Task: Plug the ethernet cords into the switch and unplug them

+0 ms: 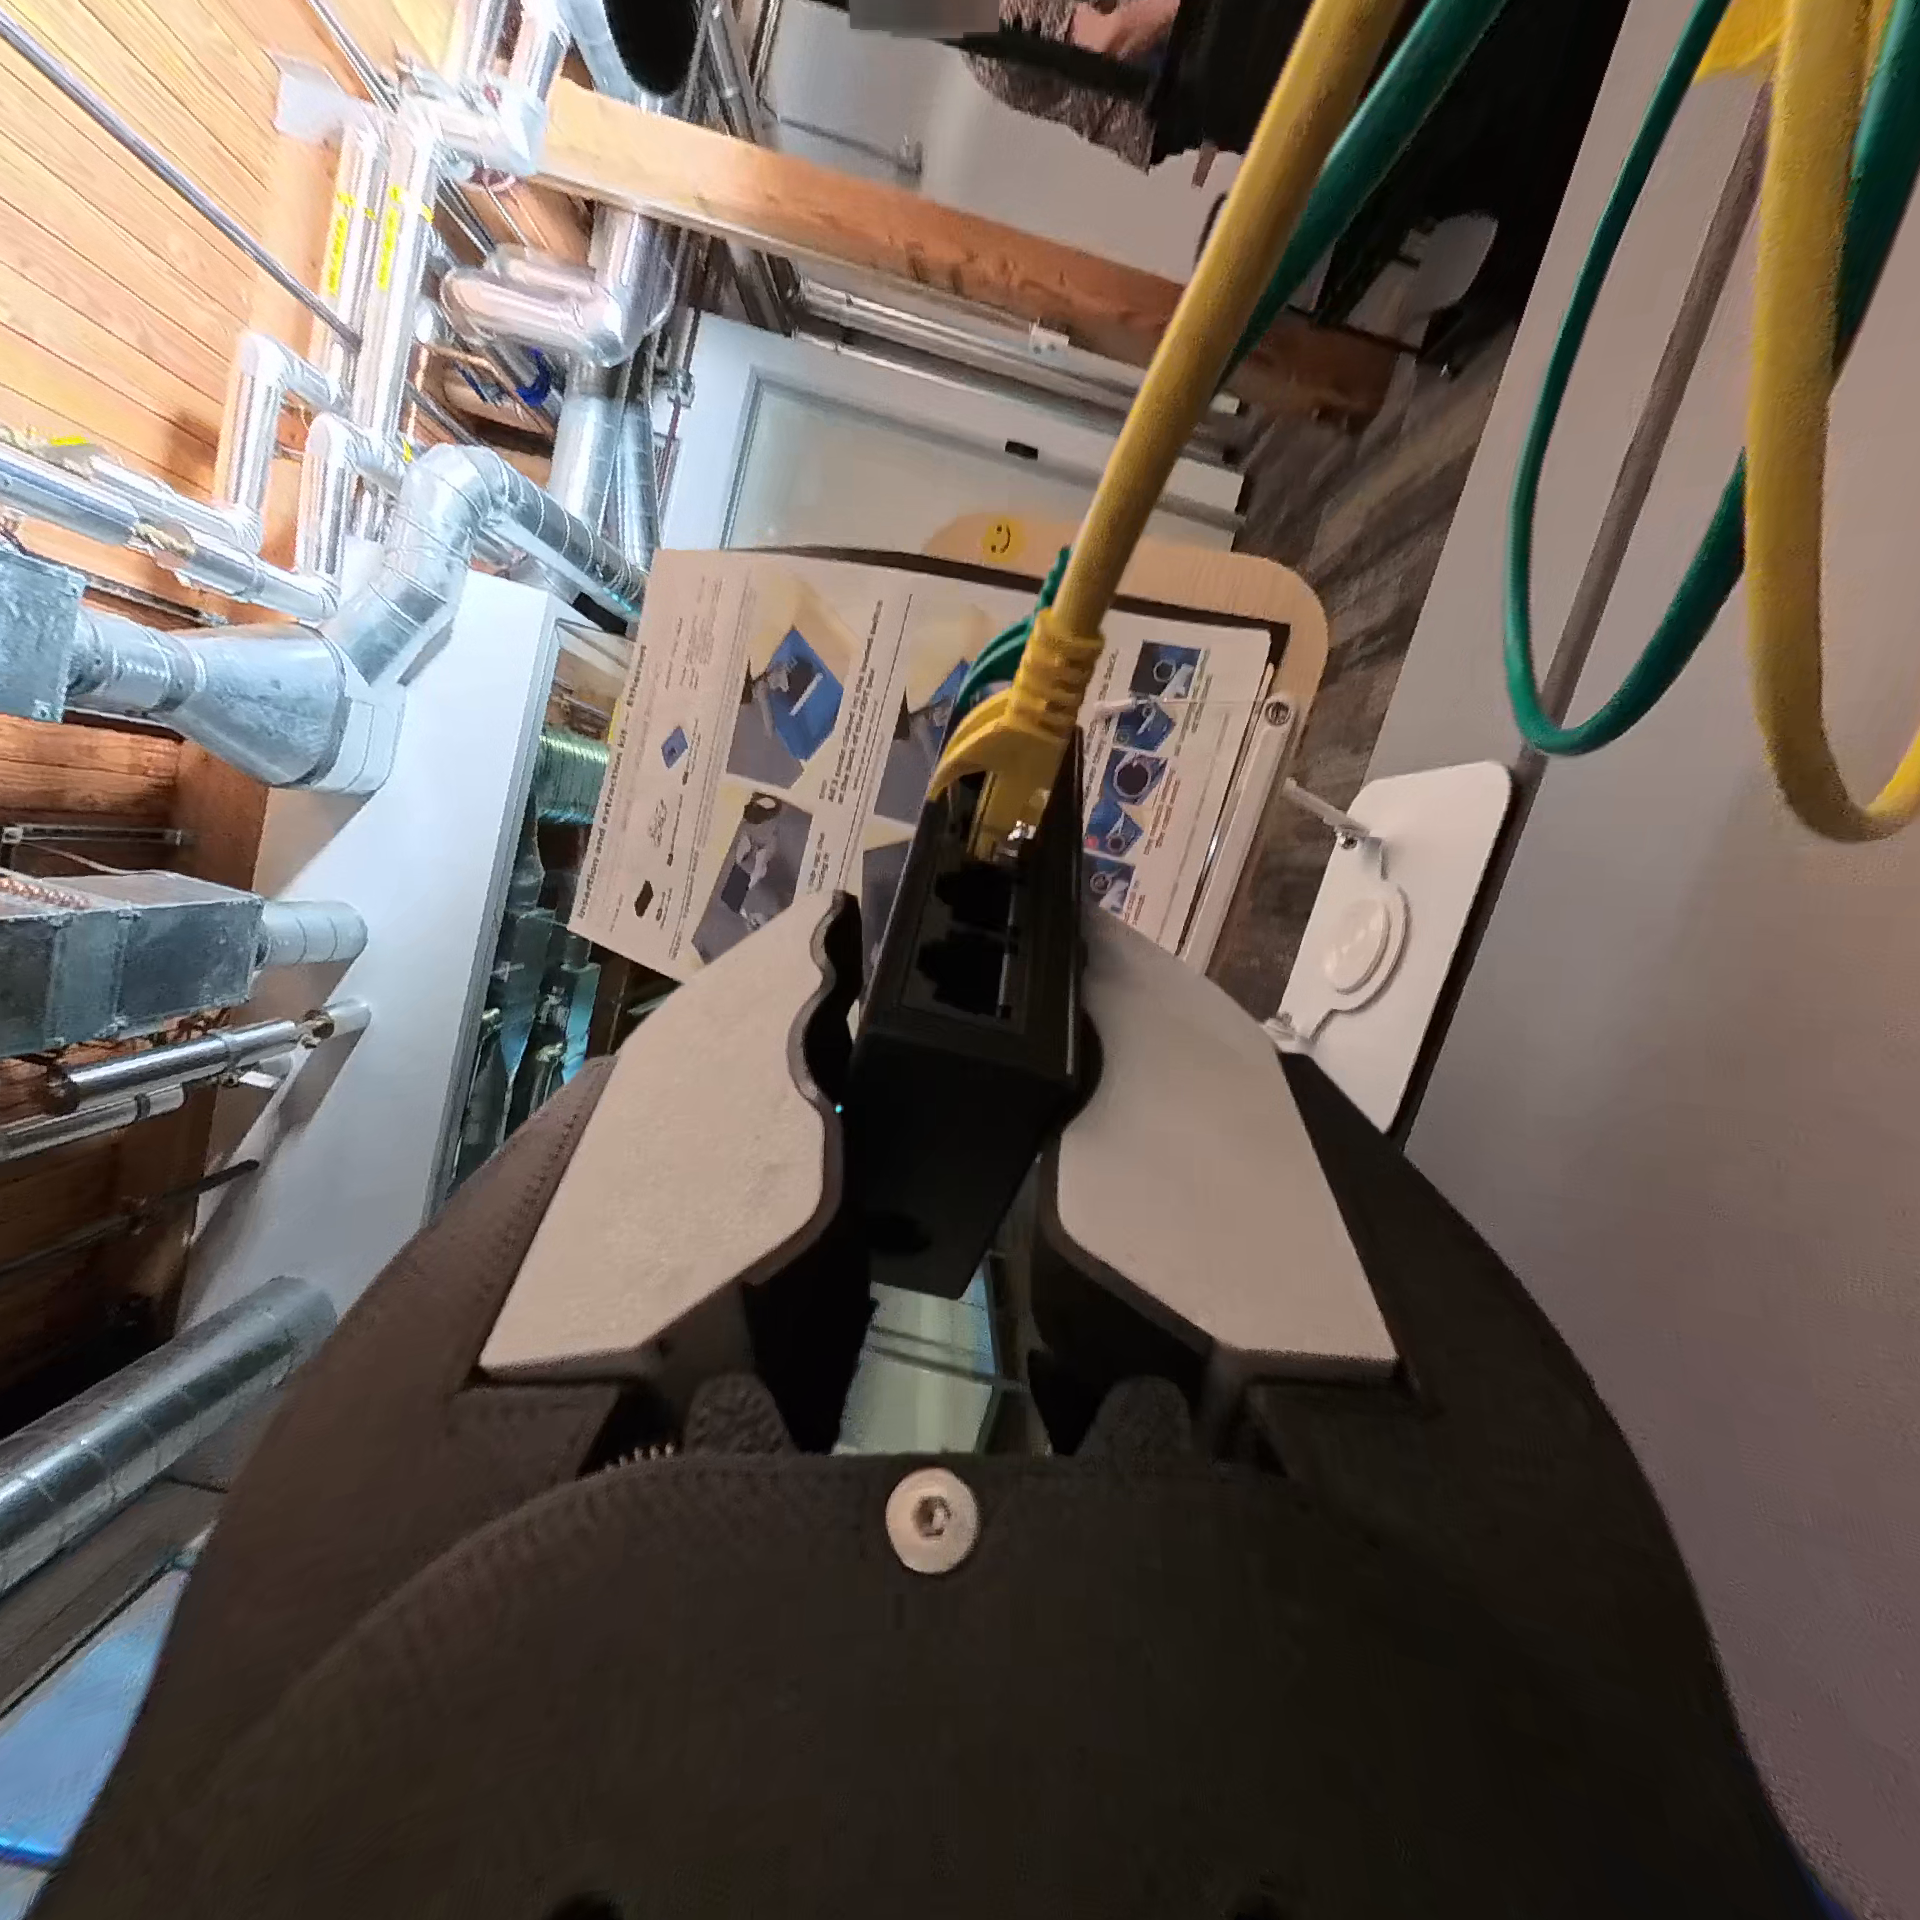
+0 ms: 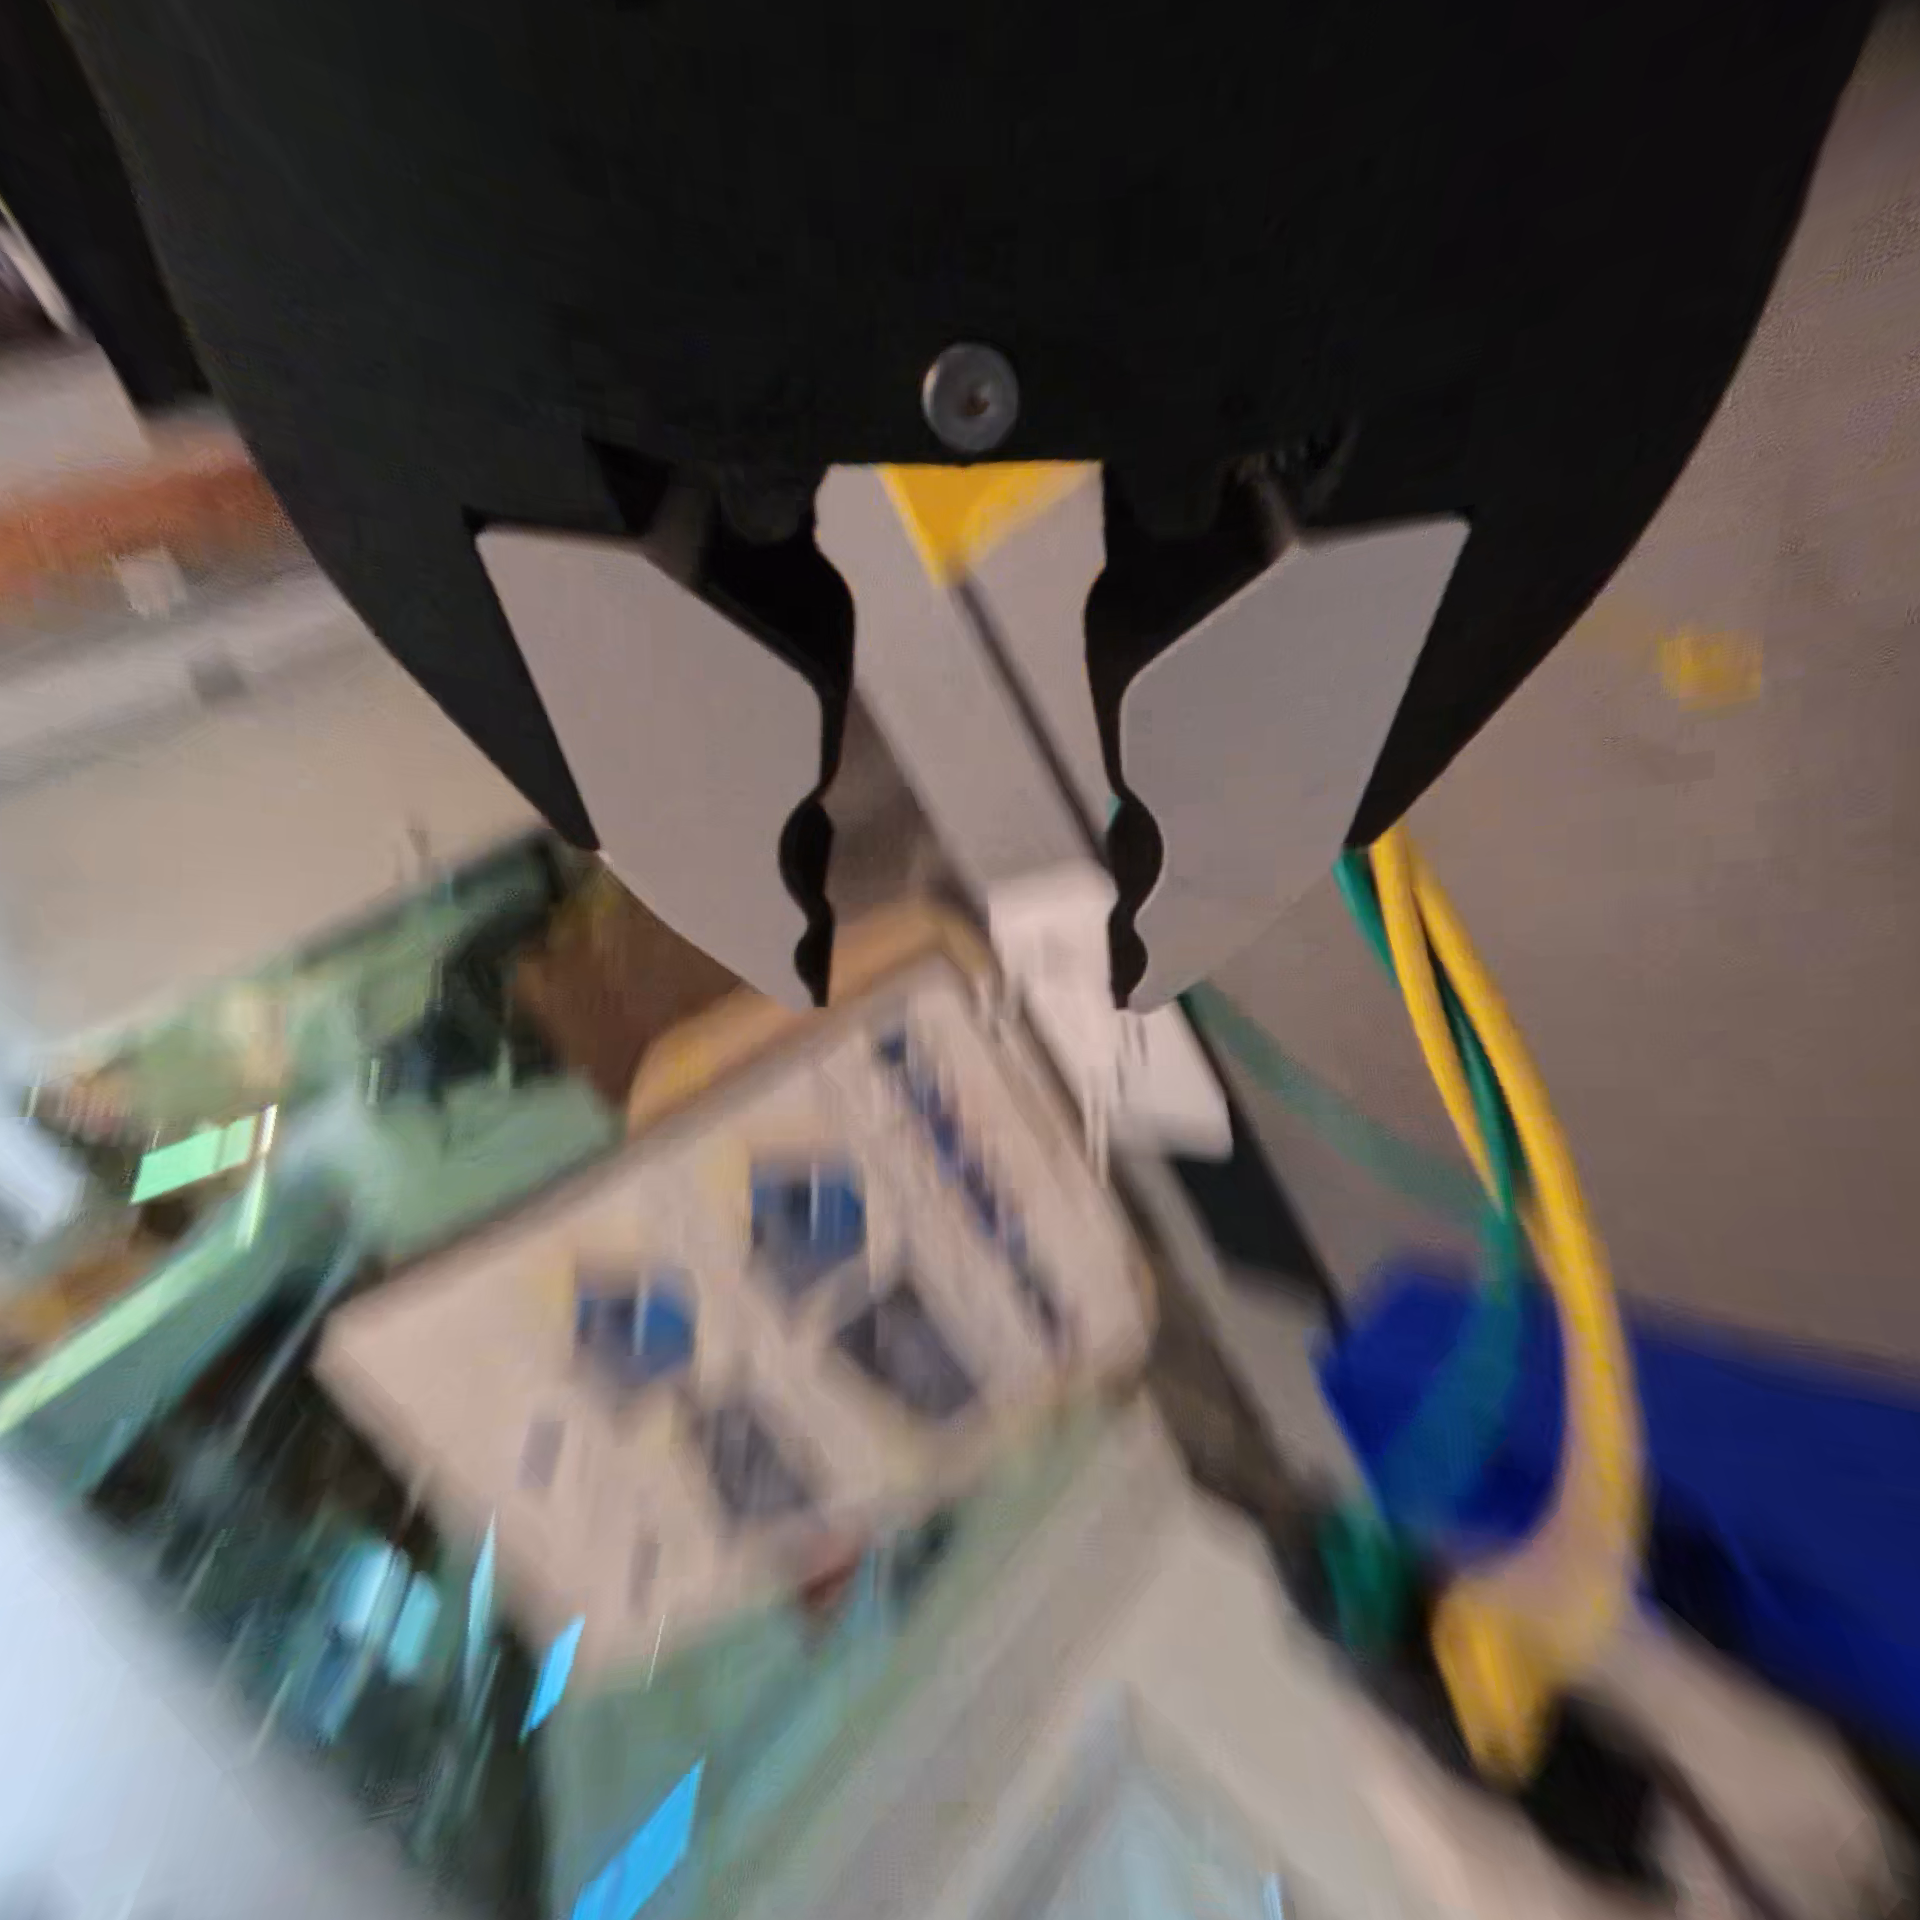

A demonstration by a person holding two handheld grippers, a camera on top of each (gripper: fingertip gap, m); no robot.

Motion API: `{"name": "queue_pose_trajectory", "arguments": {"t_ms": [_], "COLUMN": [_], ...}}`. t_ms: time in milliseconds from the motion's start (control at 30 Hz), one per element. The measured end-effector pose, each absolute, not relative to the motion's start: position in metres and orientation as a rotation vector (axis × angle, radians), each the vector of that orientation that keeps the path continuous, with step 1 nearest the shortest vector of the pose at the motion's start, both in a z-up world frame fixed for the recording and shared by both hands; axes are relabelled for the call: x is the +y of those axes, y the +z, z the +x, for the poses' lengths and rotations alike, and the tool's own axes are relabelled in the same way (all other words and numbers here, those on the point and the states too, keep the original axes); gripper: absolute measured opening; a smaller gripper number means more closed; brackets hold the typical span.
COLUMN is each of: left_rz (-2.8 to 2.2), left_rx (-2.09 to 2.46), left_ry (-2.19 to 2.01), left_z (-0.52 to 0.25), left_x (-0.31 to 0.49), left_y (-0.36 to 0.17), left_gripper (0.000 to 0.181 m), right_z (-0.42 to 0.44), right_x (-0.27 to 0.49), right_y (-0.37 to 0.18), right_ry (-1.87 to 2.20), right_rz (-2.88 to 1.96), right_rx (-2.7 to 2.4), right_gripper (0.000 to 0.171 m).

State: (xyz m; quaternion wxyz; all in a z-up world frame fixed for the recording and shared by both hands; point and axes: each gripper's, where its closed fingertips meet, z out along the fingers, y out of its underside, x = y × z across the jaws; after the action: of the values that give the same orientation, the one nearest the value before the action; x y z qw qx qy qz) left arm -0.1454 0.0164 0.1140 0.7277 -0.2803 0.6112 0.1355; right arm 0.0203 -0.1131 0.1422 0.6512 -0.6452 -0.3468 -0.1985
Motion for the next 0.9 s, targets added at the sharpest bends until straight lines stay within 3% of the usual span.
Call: {"name": "queue_pose_trajectory", "arguments": {"t_ms": [33, 133, 267, 500, 700, 900], "left_rz": [-0.611, -0.591, -0.576, -0.575, -0.558, -0.535], "left_rx": [1.352, 1.392, 1.414, 1.436, 1.445, 1.472], "left_ry": [0.299, 0.323, 0.384, 0.421, 0.403, 0.415], "left_z": [-0.144, -0.136, -0.124, -0.115, -0.112, -0.11], "left_x": [0.014, 0.007, 0.001, -0.005, -0.016, -0.018], "left_y": [0.113, 0.106, 0.097, 0.088, 0.09, 0.085], "left_gripper": [0.034, 0.034, 0.034, 0.033, 0.033, 0.033], "right_z": [-0.017, -0.108, -0.144, -0.124, -0.125, -0.123], "right_x": [-0.117, -0.129, -0.086, -0.043, -0.05, -0.052], "right_y": [0.161, 0.169, 0.12, 0.091, 0.096, 0.09], "right_ry": [-0.358, -0.239, -0.535, -0.88, -0.884, -0.833], "right_rz": [-1.312, -1.01, -1.023, -1.091, -1.027, -1.066], "right_rx": [-0.821, -0.992, -1.15, -1.14, -1.146, -1.168], "right_gripper": [0.055, 0.046, 0.04, 0.028, 0.016, 0.015]}}
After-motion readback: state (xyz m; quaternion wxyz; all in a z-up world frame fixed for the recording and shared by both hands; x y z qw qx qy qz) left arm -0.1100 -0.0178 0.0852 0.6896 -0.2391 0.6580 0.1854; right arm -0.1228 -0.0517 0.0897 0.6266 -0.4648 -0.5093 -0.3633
